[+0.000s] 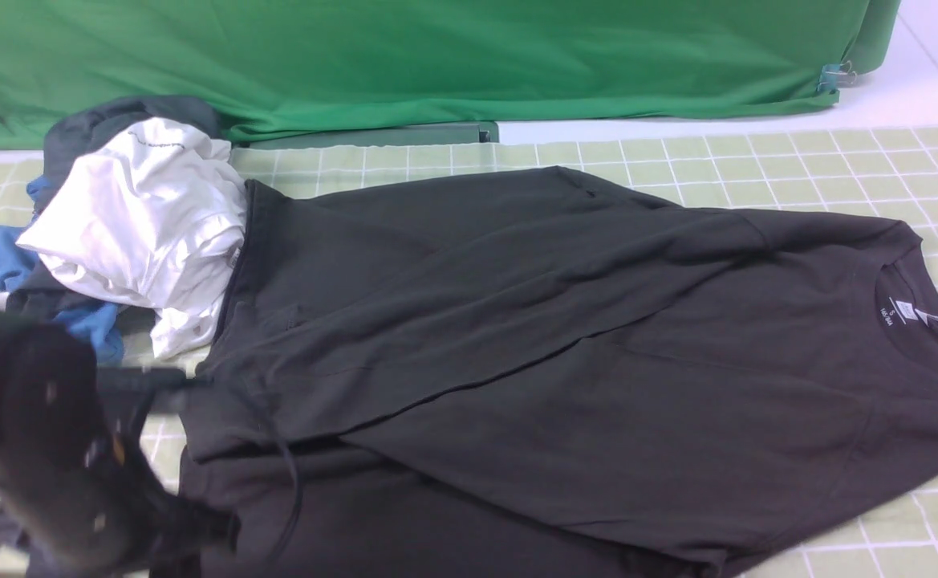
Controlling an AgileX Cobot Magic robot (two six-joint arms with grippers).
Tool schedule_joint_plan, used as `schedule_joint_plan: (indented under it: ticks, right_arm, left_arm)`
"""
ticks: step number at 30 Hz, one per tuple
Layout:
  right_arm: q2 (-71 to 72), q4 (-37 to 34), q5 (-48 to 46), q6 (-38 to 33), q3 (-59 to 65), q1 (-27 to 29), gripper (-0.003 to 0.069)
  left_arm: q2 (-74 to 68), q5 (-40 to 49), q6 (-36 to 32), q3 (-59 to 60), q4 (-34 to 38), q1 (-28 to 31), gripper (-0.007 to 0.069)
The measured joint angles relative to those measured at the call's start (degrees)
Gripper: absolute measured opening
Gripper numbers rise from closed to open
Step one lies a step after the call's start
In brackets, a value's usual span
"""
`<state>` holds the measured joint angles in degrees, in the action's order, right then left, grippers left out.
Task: Fold a long-sleeved shirt over a green coffee tablecloth.
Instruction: 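Grasp the near edge of the shirt at its hem and shoulder corners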
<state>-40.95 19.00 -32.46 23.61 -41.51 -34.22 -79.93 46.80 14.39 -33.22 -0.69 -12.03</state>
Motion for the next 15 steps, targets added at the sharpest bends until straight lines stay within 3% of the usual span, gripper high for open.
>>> schedule_joint_plan:
  ticks: [8,15]
  right_arm:
    - [0.0,-0.1,1.2,-0.1,0.0,0.0,0.0186]
    - [-0.7,-1.0,-4.2,-0.4,-2.0,0.0,0.0187]
  left_arm:
    - [0.2,-3.8,-2.1,3.0,5.2,0.0,0.0409]
    - [0.3,-2.6,-6.1,3.1,8.0,0.0,0.0072]
